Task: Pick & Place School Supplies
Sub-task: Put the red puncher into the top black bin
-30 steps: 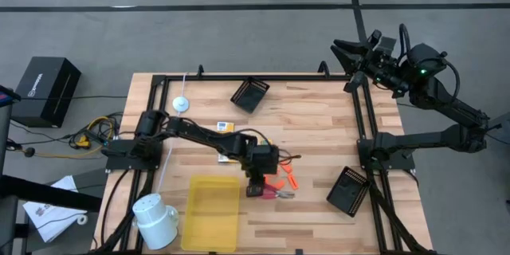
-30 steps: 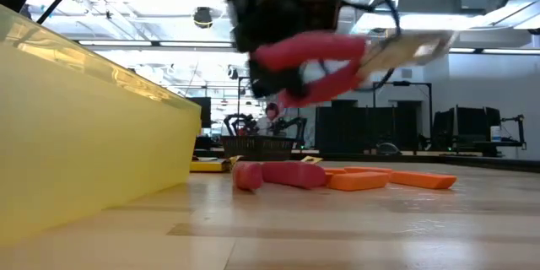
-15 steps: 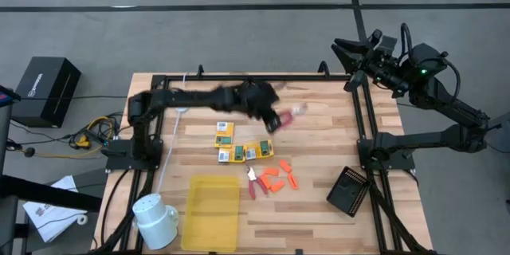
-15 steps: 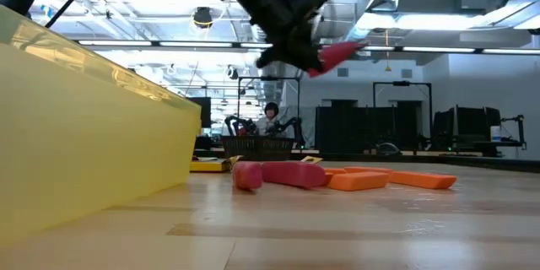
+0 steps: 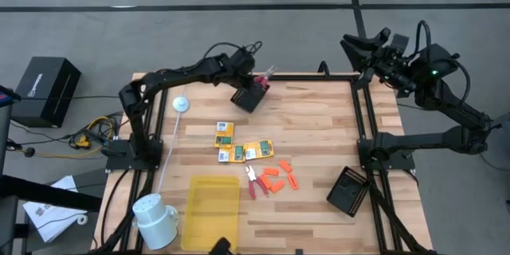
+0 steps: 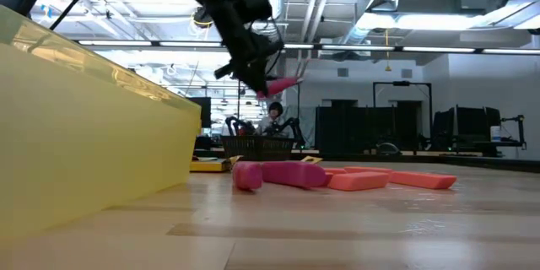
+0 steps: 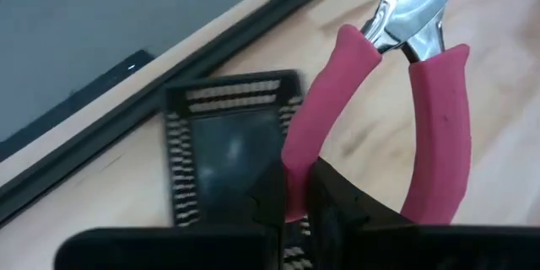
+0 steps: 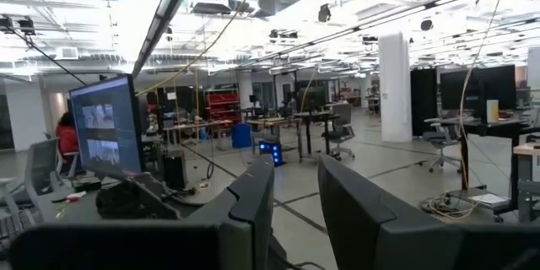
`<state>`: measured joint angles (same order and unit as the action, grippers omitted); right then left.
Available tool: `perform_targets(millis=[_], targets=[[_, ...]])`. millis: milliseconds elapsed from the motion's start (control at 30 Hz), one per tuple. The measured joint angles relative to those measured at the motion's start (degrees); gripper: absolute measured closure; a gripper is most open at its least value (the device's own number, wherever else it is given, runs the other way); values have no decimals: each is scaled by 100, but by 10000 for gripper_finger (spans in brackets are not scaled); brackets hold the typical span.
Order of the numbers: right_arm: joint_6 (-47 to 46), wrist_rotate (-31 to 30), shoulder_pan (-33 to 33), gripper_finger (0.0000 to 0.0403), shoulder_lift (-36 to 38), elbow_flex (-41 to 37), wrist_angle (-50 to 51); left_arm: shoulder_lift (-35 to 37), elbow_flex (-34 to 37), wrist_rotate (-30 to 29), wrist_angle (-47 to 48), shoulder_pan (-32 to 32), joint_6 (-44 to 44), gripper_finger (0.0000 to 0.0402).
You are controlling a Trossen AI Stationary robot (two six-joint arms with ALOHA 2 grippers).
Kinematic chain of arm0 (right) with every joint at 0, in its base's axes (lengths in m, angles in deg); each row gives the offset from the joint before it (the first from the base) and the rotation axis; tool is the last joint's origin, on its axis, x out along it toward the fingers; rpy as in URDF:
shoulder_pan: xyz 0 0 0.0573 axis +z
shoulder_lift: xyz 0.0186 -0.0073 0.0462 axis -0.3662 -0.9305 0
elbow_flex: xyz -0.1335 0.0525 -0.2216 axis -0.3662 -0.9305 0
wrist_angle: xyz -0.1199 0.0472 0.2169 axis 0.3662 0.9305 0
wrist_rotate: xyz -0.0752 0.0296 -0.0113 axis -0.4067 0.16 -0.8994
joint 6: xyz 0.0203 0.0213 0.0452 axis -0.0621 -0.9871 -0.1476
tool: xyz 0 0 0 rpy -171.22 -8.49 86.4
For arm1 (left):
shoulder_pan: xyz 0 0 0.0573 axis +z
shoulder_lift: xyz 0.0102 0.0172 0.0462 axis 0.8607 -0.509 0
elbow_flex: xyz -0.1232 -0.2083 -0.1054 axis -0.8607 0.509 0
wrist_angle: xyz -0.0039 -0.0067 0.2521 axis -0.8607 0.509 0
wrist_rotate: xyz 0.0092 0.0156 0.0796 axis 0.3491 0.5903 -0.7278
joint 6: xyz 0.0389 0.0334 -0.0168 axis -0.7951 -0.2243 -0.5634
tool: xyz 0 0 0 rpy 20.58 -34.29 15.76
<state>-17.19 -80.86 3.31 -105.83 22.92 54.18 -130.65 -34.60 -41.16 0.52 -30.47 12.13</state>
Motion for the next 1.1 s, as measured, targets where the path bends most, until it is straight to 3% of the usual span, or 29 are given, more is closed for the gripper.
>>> perform_targets(millis=[267,500,1100], targets=[[-11,2,-4,315,8,2,35,0,1005,35,-27,131,55,384],[-13,2,-4,315,11,0,26,-2,1685,69,-609,126,261,384],[-219,4,26,315,6,2,22,-2,1793,66,-1247,352,495,384]])
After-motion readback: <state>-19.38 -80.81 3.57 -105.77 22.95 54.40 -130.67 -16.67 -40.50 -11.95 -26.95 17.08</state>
